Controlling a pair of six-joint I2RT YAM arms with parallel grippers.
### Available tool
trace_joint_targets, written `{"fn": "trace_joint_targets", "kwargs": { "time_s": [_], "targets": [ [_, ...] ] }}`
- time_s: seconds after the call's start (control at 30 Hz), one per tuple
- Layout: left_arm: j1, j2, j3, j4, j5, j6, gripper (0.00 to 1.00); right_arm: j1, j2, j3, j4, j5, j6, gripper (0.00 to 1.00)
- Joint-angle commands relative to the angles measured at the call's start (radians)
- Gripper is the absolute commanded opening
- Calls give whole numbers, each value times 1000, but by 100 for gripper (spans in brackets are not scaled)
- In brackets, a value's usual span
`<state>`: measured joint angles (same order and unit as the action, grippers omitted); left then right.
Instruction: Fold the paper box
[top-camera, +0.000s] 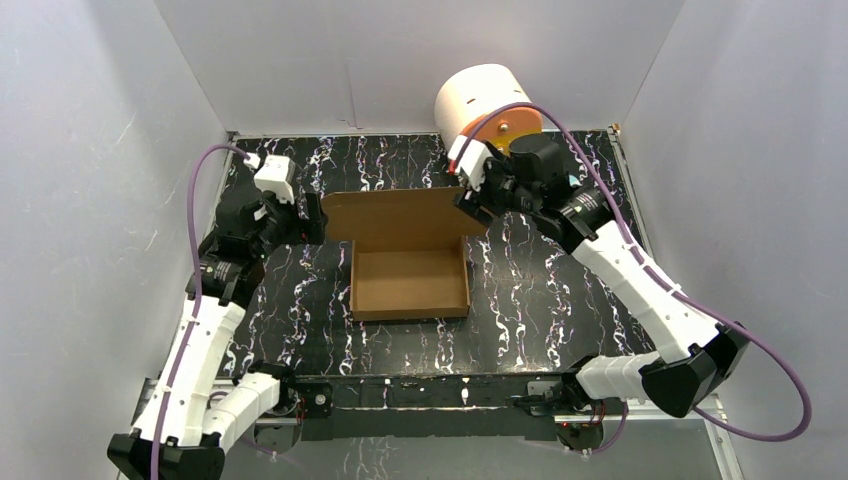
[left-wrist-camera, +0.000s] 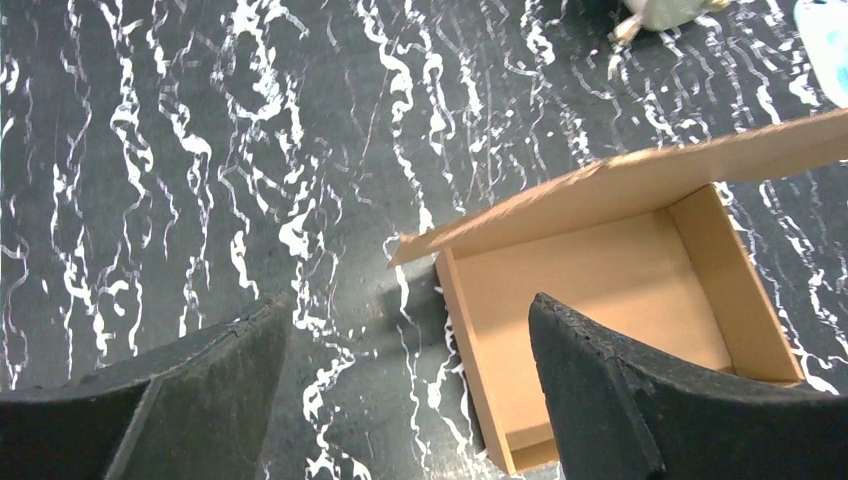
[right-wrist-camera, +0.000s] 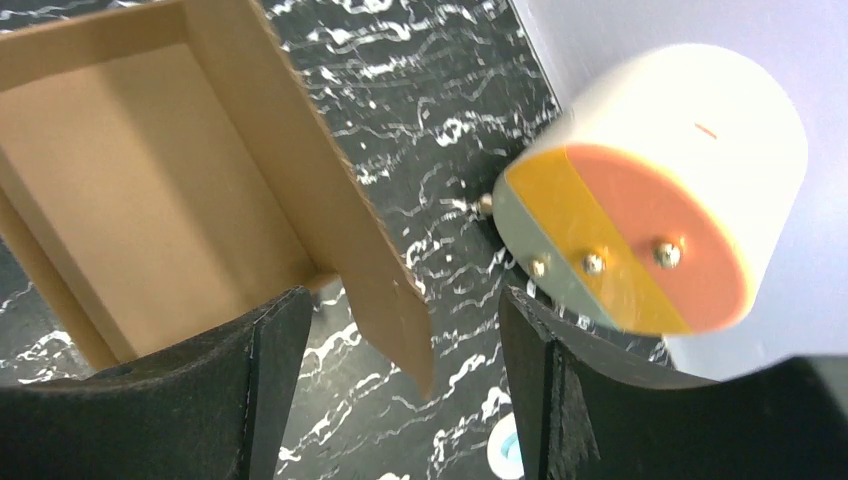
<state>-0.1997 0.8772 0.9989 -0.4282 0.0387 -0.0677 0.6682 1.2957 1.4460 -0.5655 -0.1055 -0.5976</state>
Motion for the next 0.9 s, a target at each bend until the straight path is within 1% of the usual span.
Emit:
{"fn": "trace_joint_targets", "kwargs": {
  "time_s": [0.0,0.13,0.3,0.47,0.57,0.6,0.63,0.7,0.73,0.87],
  "targets": [
    [5,40,100,-21,93,62,83,-58,-45,-65,91,45,57,76],
    [5,106,172,-45,139,63,79,-106,-49,-79,94,37,62,72],
    [5,179,224,-68,240,91,73,-122,-51,-90,92,-20,88,61],
    [5,226,240,-76,275,94,68,-122,-59,-116,108,-49,111,56],
    [5,246,254,-79,286,90,62,-122,-49,-122,109,-61,119,51],
    [5,252,260,-82,289,88,59,-121,-44,-122,108,-63,124,48],
    [5,256,265,-84,290,83,53,-122,-41,-121,108,-63,132,46],
    [5,255,272,-84,296,76,43,-123,-34,-117,111,-60,155,35],
    [5,254,273,-83,295,74,40,-122,-32,-114,114,-60,171,32],
    [5,245,266,-81,300,-18,21,-122,-26,-106,113,-31,264,21]
  ]
}}
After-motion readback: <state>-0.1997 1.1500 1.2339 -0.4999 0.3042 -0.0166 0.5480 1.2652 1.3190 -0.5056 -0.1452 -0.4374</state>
